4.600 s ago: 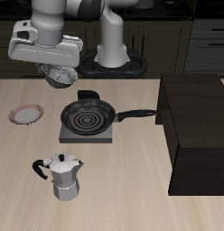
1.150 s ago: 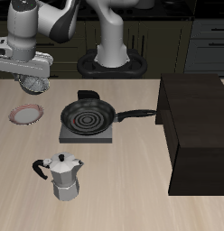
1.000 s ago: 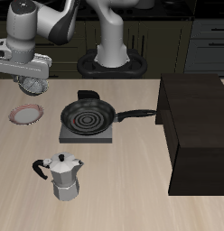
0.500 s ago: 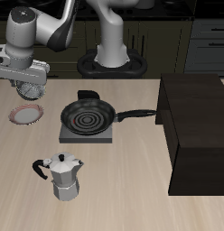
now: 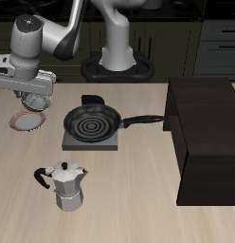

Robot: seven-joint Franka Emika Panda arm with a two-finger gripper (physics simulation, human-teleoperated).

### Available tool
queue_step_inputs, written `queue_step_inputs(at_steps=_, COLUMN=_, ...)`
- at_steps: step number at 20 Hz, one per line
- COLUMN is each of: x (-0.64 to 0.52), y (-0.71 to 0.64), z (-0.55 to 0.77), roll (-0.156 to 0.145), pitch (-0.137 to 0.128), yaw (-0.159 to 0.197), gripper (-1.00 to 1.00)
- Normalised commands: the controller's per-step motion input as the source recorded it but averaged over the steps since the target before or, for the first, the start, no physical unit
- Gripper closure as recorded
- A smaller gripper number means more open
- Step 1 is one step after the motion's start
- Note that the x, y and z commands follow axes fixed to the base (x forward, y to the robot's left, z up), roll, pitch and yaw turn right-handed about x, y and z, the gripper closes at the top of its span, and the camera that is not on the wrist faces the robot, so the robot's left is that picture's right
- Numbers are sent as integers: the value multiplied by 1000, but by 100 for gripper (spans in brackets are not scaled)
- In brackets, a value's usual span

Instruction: Place the bowl on the plate

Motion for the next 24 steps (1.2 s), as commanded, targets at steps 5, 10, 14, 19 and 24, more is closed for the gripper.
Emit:
queue_step_inputs(at_steps=5, x=-8, y=-40, z=-117, roll=-2, pitch=17, yaw=6, gripper=100)
queue_step_inputs(at_steps=10, x=-57, y=-75, z=-144, roll=-19, pitch=17, yaw=-1, gripper=100)
queue_step_inputs(at_steps=14, x=-46, y=-153, z=-101, roll=-33, pitch=6, yaw=-13, gripper=100)
queue_step_inputs(at_steps=19, x=19, y=-42, z=-98, roll=-11, pitch=13, yaw=1, gripper=100)
queue_step_inputs(at_steps=24, x=8, y=-30, z=-64, roll=-5, pitch=9, yaw=-1, gripper=100)
